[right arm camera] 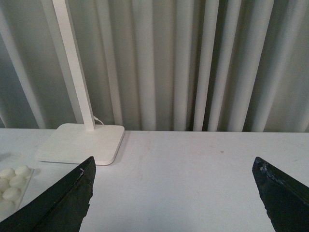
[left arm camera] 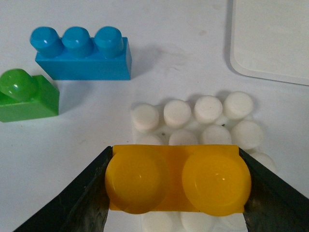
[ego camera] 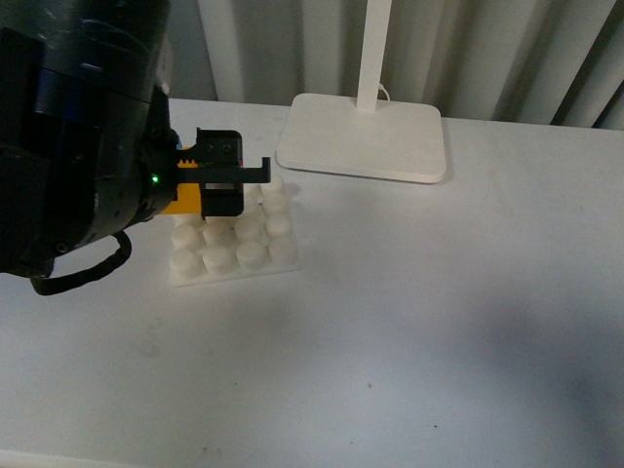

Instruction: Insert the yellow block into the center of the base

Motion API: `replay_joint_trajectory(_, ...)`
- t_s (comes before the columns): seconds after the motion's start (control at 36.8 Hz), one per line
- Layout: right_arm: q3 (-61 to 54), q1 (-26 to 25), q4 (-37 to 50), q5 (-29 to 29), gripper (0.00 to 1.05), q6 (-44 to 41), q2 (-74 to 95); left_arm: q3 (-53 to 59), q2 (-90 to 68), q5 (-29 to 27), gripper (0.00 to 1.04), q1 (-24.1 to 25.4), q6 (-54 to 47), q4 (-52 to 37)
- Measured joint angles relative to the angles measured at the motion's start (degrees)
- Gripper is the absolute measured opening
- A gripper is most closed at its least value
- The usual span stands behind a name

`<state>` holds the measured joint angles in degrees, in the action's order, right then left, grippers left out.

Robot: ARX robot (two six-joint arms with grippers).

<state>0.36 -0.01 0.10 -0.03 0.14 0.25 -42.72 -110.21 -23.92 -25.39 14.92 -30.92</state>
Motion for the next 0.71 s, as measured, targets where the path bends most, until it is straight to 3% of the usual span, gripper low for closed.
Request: replay_joint_trajectory(0.71,0.0,0.0,0.0,0.0,0.95,0.0,0.0,-4.7,-7.9,-3.1,0.65,-4.7,4.3,0.6)
